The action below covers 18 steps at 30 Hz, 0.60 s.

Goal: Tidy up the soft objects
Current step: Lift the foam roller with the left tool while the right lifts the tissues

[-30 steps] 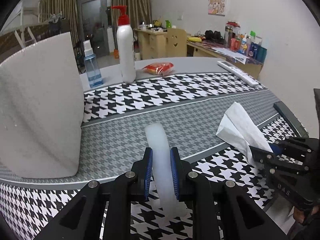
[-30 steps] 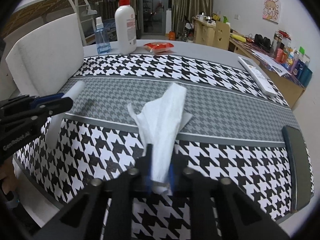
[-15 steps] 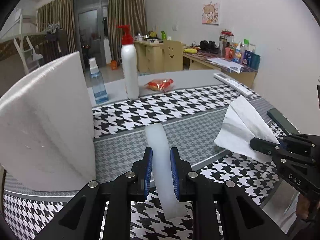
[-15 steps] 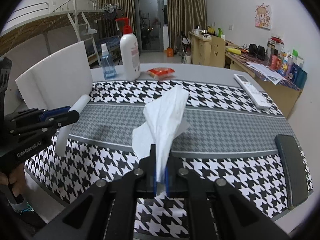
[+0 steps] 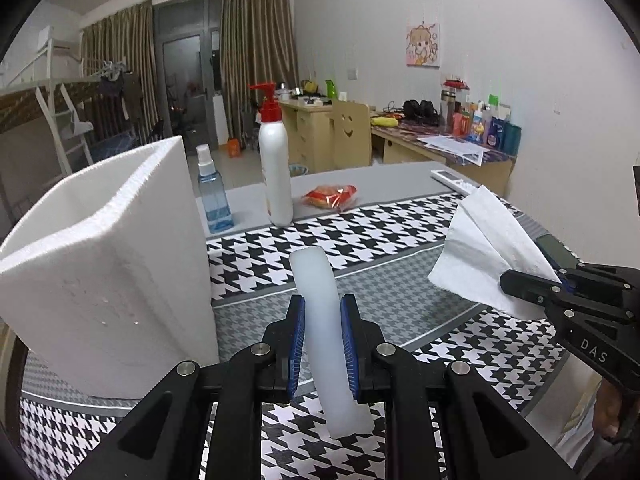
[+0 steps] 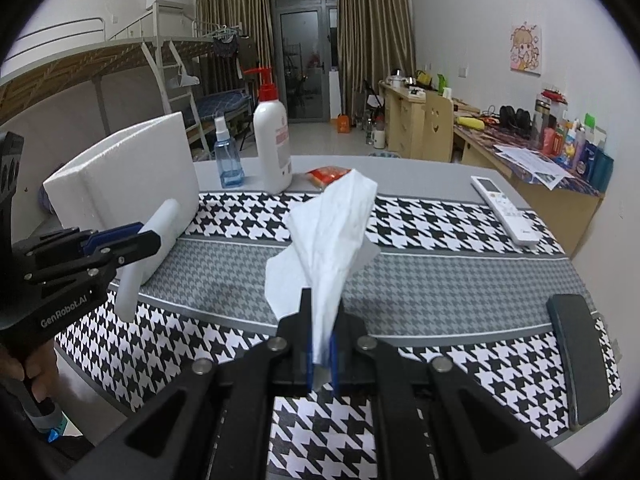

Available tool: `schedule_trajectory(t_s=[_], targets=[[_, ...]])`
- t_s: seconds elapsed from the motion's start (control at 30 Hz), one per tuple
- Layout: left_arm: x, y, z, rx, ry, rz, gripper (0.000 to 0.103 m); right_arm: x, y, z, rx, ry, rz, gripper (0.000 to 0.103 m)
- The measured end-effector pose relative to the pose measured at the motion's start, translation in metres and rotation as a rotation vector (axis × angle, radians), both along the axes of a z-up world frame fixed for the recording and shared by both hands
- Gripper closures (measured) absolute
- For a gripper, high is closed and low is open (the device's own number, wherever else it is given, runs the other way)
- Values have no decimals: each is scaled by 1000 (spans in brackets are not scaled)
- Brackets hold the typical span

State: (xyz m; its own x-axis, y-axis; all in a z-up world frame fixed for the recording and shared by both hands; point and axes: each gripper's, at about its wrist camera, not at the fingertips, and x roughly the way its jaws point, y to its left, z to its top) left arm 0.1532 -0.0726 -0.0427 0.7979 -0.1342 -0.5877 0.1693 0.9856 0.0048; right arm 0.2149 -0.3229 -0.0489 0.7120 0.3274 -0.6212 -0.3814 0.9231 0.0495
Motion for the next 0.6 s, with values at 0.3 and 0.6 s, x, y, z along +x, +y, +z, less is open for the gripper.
schedule_trajectory(t_s=[0.3,0.6], targets=[[-3,1,10,11,-38,4,84,-1,2,9,16,-25,11,94],[-4,1,20,19,-69,5,84,1,5,17,28,-47,19,94]])
